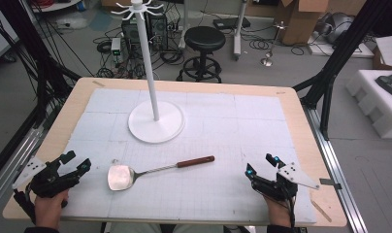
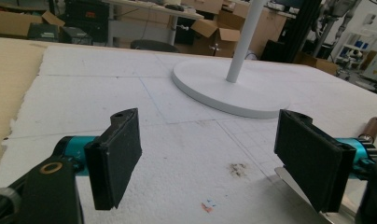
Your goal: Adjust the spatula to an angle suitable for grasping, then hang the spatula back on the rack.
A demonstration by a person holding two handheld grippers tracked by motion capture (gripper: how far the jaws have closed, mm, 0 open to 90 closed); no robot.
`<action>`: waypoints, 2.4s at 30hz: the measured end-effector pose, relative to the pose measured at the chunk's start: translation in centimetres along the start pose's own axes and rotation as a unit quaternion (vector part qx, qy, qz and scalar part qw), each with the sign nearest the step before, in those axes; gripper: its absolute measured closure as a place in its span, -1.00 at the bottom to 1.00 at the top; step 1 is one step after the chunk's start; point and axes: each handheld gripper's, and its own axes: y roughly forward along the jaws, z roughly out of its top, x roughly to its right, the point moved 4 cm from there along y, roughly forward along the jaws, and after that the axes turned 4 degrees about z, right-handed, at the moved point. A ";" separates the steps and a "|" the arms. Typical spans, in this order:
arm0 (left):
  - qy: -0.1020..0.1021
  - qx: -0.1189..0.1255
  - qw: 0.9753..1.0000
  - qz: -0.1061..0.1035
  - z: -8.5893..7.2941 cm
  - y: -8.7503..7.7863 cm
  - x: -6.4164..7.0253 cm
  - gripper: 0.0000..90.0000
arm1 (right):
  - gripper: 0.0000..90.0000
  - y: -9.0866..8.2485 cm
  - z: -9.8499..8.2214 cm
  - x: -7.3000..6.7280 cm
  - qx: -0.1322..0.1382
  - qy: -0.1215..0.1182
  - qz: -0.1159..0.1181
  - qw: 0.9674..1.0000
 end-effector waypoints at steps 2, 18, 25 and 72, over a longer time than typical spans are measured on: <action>0.001 -0.001 1.000 0.000 0.0 0.0 0.1 -0.49 | -0.57 -0.1 0.1 0.2 0.004 0.004 -0.003 1.000; -0.001 0.000 1.000 0.006 0.0 0.0 0.0 -0.49 | -0.57 -0.4 -0.2 0.5 0.003 0.005 -0.006 1.000; -0.022 0.023 0.999 0.020 0.1 -0.4 -0.4 -0.50 | -0.57 -0.5 -0.4 0.5 0.003 0.014 -0.006 1.000; 0.257 -0.361 0.855 -0.271 0.4 13.3 16.8 0.00 | -0.57 -0.1 -0.5 0.1 0.000 0.029 0.013 0.999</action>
